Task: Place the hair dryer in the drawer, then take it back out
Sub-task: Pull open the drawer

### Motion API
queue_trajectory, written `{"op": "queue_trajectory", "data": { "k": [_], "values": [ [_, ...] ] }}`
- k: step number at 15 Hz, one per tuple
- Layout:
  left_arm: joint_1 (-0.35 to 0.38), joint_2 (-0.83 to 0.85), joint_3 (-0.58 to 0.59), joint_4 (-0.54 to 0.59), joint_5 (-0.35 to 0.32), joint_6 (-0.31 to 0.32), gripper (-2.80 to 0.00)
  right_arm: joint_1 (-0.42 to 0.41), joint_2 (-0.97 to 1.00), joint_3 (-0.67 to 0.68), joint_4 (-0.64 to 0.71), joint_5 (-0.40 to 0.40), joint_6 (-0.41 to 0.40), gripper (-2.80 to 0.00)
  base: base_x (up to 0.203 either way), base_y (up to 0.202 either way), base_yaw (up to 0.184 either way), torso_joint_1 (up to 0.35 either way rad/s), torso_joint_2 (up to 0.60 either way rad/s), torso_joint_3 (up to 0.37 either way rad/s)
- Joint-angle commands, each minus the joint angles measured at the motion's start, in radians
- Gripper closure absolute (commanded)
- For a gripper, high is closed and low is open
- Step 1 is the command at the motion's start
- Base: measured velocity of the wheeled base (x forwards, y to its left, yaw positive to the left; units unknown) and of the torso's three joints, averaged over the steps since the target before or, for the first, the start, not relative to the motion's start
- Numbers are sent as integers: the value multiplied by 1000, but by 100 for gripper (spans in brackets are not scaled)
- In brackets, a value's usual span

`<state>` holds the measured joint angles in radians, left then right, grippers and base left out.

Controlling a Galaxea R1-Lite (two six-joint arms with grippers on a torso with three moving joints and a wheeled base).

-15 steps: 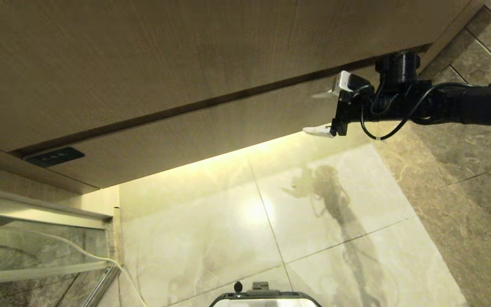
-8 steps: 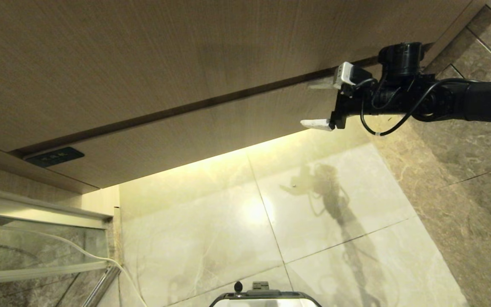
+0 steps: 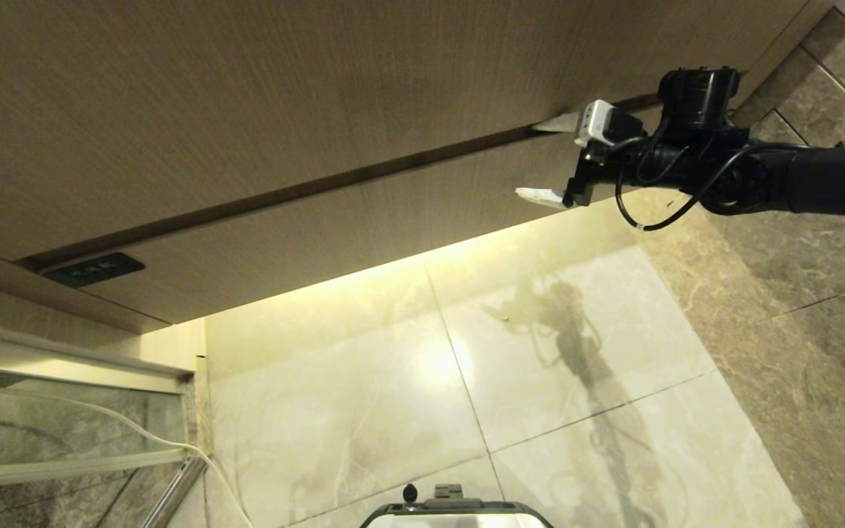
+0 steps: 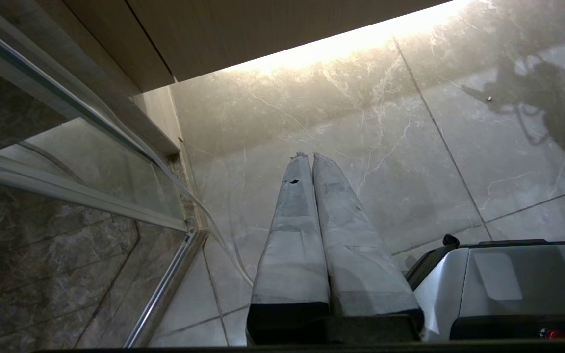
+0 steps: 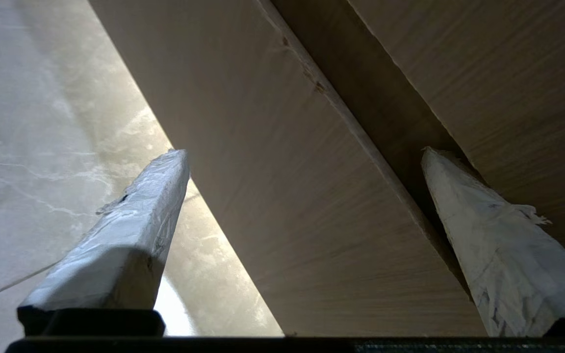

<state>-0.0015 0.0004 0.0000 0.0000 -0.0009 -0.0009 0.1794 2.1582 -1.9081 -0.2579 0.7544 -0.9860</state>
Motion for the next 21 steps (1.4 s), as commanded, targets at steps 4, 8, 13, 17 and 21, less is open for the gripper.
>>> {"op": "queue_trajectory", "data": {
  "k": [4,8,13,17,21],
  "values": [
    [0,0,2,0,-1,-1,0,-1,38,-3,-7,-52,-3,-280,0,0,0,0,0,0],
    [0,0,2,0,0,0,0,-3,39,-2,102,-64,11,-280,0,0,0,0,0,0],
    [0,0,1,0,1,-1,0,-2,28,-2,312,-58,65,-280,0,0,0,0,0,0],
    [0,0,2,0,1,-1,0,-1,15,-2,327,-64,201,-280,0,0,0,0,0,0],
    [0,0,1,0,0,-1,0,-1,-4,5,349,-67,217,-280,0,0,0,0,0,0]
  ]
}}
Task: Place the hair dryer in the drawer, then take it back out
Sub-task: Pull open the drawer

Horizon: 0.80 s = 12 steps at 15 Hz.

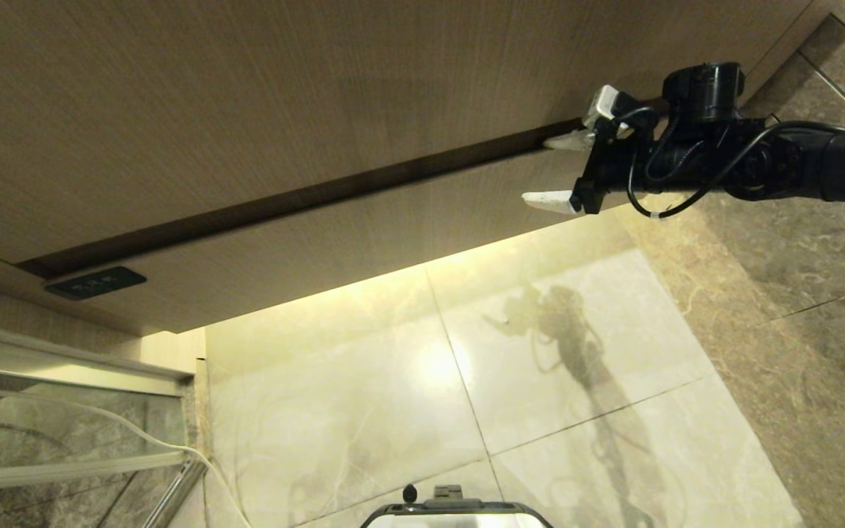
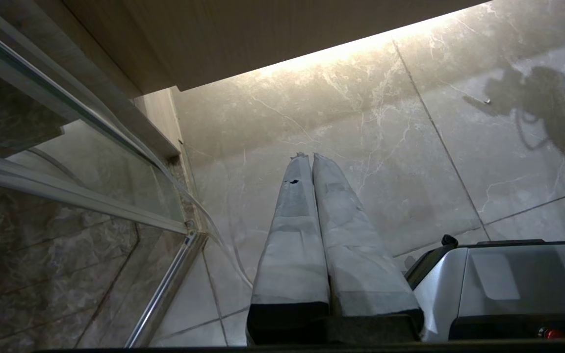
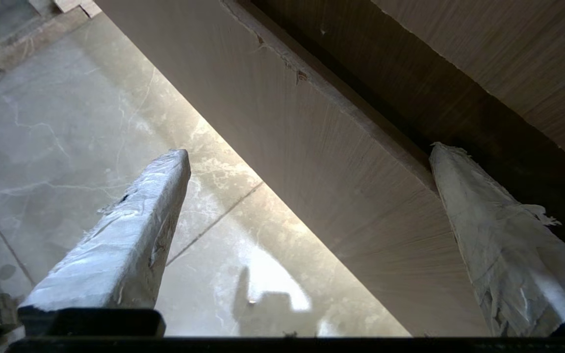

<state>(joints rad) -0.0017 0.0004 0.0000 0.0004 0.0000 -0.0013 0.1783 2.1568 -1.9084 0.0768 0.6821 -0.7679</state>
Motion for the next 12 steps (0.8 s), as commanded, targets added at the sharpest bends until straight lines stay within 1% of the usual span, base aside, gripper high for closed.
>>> {"op": "queue_trajectory", "data": {
  "k": [1,3,4,9,12],
  "values": [
    [0,0,2,0,0,0,0,0,-12,14,30,5,2,-280,0,0,0,0,0,0],
    [0,0,0,1,-1,0,0,0,-35,22,127,5,8,-280,0,0,0,0,0,0],
    [0,0,1,0,-1,0,0,0,-44,26,154,5,9,-280,0,0,0,0,0,0],
    [0,0,2,0,0,0,0,1,-90,48,188,-15,10,-280,0,0,0,0,0,0],
    [0,0,1,0,0,0,0,0,-150,85,292,-16,12,-280,0,0,0,0,0,0]
  ]
}}
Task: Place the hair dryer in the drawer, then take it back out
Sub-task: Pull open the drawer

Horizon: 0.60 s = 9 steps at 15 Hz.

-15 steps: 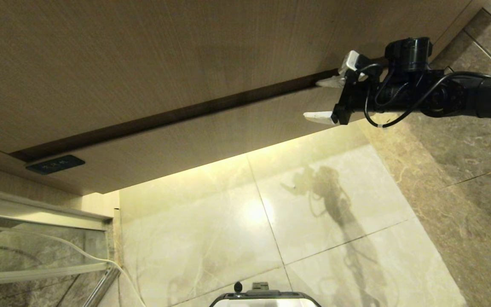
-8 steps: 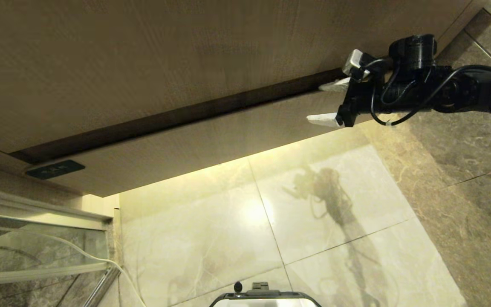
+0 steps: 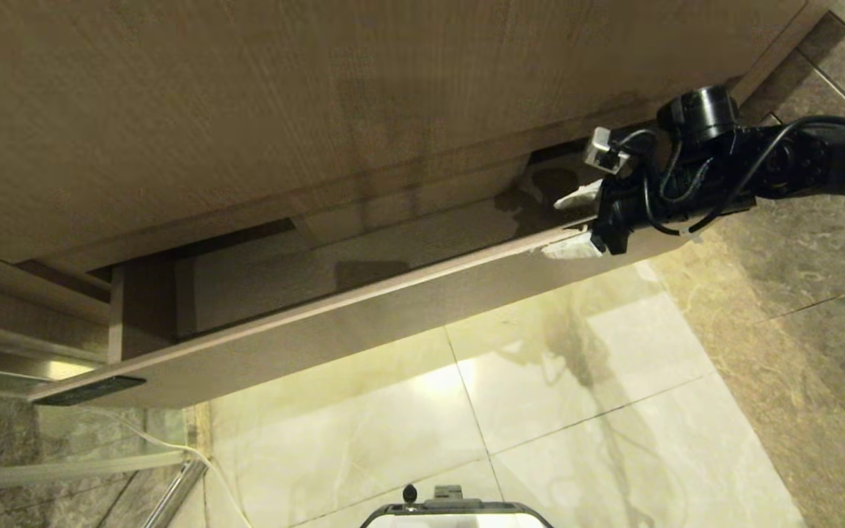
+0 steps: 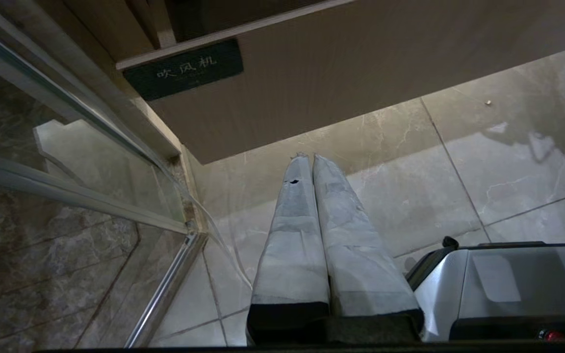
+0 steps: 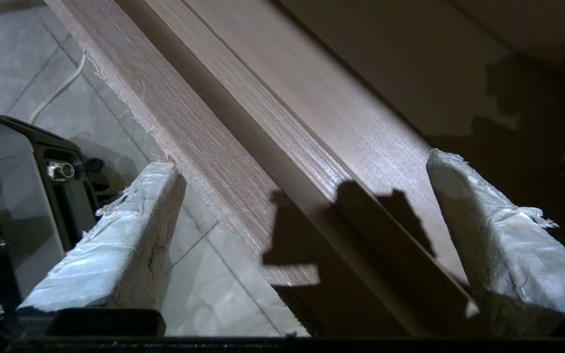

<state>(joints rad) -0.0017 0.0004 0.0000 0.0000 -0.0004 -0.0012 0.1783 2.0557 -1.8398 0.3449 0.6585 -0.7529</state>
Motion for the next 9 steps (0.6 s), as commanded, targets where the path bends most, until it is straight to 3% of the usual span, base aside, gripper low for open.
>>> {"op": "queue_trajectory", "data": {
  "k": [1,4,7,9],
  "values": [
    [0,0,1,0,-1,0,0,-1,-81,33,80,8,6,-280,0,0,0,0,0,0],
    [0,0,1,0,-1,0,0,-15,-207,94,226,10,91,-280,0,0,0,0,0,0],
    [0,0,2,2,0,1,0,-34,-387,177,311,1,254,-280,0,0,0,0,0,0],
    [0,0,0,1,-1,0,0,-58,-469,216,333,-62,353,-280,0,0,0,0,0,0]
  ]
}}
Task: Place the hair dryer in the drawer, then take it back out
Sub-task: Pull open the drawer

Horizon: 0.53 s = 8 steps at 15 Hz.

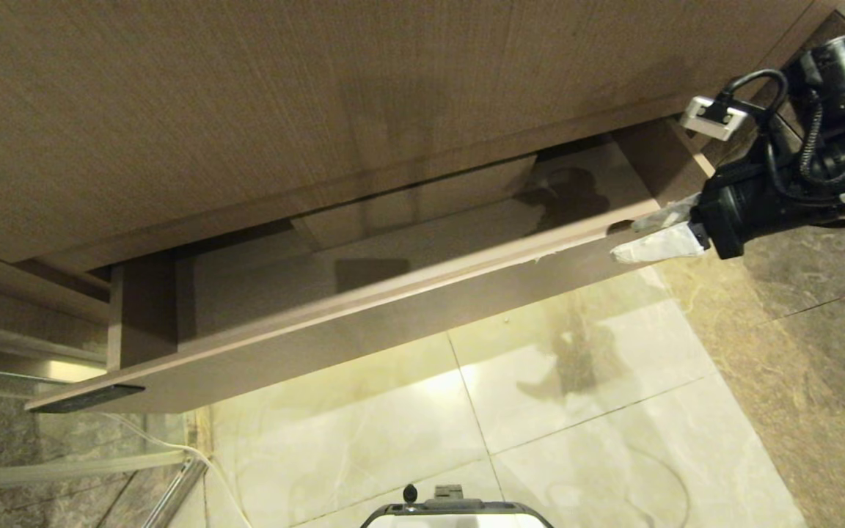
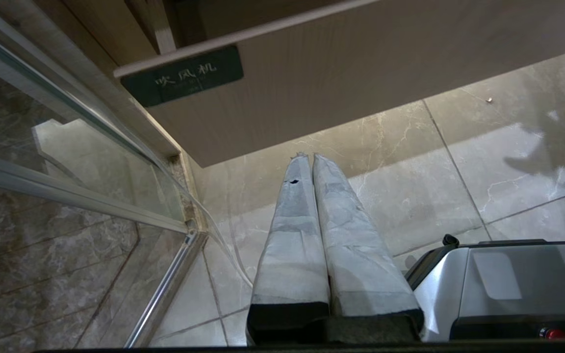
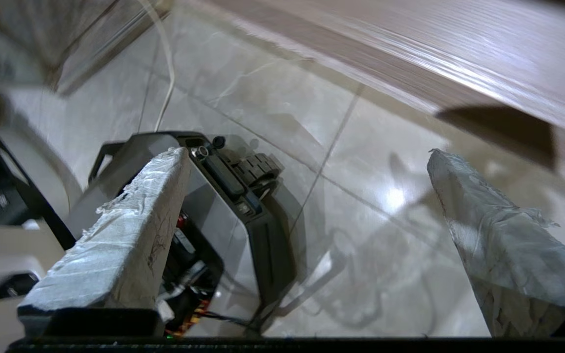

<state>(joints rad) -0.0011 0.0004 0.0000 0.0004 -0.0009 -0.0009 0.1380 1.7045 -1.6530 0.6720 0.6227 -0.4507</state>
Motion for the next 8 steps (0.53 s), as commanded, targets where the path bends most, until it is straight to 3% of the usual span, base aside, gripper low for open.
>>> {"op": "queue_trajectory", "data": {
  "k": [1,2,3,6,8],
  "values": [
    [0,0,2,0,1,-1,0,-34,-144,31,5,-41,89,-280,0,0,0,0,0,0],
    [0,0,0,0,1,-1,0,-49,-164,32,5,-48,115,-280,0,0,0,0,0,0],
    [0,0,2,0,1,-1,0,-62,-192,32,5,-68,127,0,0,0,0,0,0,0],
    [0,0,1,0,1,-1,0,-79,-266,65,-3,-238,171,0,0,0,0,0,0,0],
    [0,0,0,0,-1,-1,0,-86,-302,110,-50,-266,203,0,0,0,0,0,0,0]
  ]
}}
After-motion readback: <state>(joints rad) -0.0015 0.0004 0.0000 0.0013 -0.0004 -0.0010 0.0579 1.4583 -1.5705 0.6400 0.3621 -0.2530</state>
